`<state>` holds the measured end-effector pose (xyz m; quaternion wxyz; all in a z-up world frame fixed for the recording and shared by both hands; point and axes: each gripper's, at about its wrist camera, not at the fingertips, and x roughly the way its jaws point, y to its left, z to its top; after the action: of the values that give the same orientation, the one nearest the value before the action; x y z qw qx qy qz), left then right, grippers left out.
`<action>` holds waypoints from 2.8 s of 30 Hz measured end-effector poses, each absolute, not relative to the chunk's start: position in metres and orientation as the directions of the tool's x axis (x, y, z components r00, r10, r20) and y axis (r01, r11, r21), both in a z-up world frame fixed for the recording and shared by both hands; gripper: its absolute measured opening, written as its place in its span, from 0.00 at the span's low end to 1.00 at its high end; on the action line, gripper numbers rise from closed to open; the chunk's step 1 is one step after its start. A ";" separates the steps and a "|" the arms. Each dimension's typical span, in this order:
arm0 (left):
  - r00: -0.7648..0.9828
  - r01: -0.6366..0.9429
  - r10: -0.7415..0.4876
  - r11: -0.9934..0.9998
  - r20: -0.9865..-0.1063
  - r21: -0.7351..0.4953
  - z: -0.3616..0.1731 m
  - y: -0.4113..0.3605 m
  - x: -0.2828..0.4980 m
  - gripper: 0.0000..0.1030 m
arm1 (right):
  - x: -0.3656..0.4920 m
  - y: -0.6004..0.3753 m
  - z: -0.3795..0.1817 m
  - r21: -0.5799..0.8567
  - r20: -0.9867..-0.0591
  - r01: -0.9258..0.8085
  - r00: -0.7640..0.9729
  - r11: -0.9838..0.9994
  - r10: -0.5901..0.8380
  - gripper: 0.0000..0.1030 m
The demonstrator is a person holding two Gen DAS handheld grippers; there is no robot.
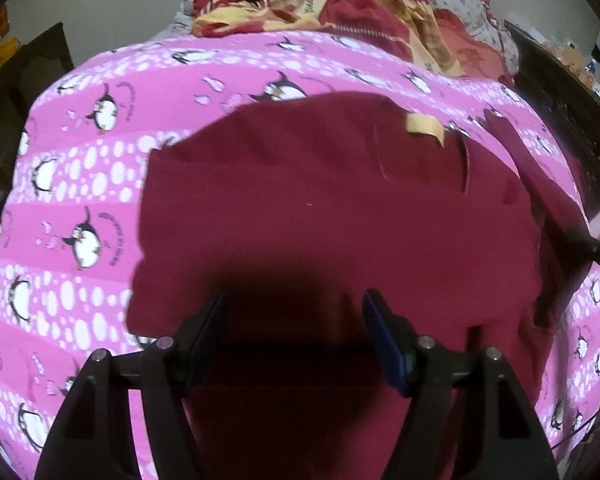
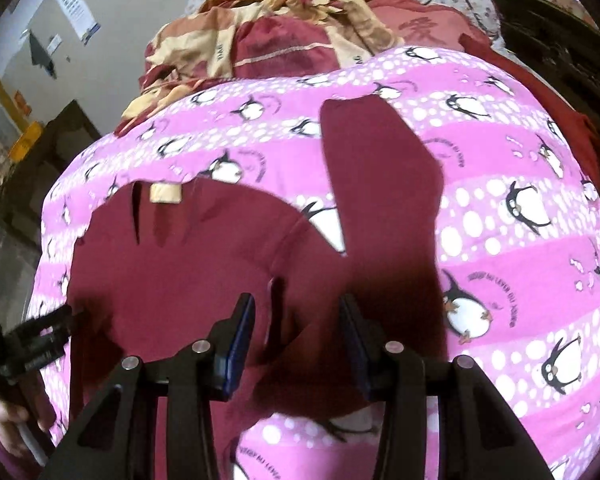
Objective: Fold small clothes
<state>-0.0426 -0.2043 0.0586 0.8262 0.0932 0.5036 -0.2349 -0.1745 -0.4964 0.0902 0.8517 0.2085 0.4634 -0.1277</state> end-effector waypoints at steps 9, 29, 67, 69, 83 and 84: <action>0.357 0.502 -0.296 0.860 -0.886 -0.084 0.053 -0.220 -0.046 0.66 | -0.142 -0.519 0.092 0.203 -0.831 0.438 0.550 0.876 -0.083 0.52; 0.365 0.502 -0.313 0.859 -0.877 -0.097 0.057 -0.222 -0.041 0.66 | -0.037 -0.576 0.051 0.134 -0.861 0.530 0.480 0.837 -0.167 0.52; 0.360 0.615 -0.558 0.745 -0.748 -0.259 0.091 -0.154 -0.060 0.80 | -0.101 -0.389 0.084 0.577 -0.767 -0.109 0.270 0.810 0.583 0.05; 0.346 0.613 -0.560 0.742 -0.753 -0.271 0.087 -0.154 -0.057 0.80 | -0.083 -0.392 0.069 0.550 -0.796 -0.078 0.253 0.832 0.550 0.05; 0.272 0.658 -0.543 0.707 -0.795 -0.258 0.055 -0.216 -0.029 0.80 | -0.045 -0.413 0.047 0.542 -0.803 0.013 0.304 0.841 0.513 0.05; 0.263 0.662 -0.537 0.705 -0.802 -0.255 0.051 -0.222 -0.028 0.80 | -0.045 -0.415 0.047 0.549 -0.798 0.017 0.307 0.835 0.518 0.06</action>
<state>-0.0282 -0.2218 0.0512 0.7918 0.0659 0.4746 -0.3786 -0.0454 -0.4148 0.0471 0.7730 0.2367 0.5658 0.1620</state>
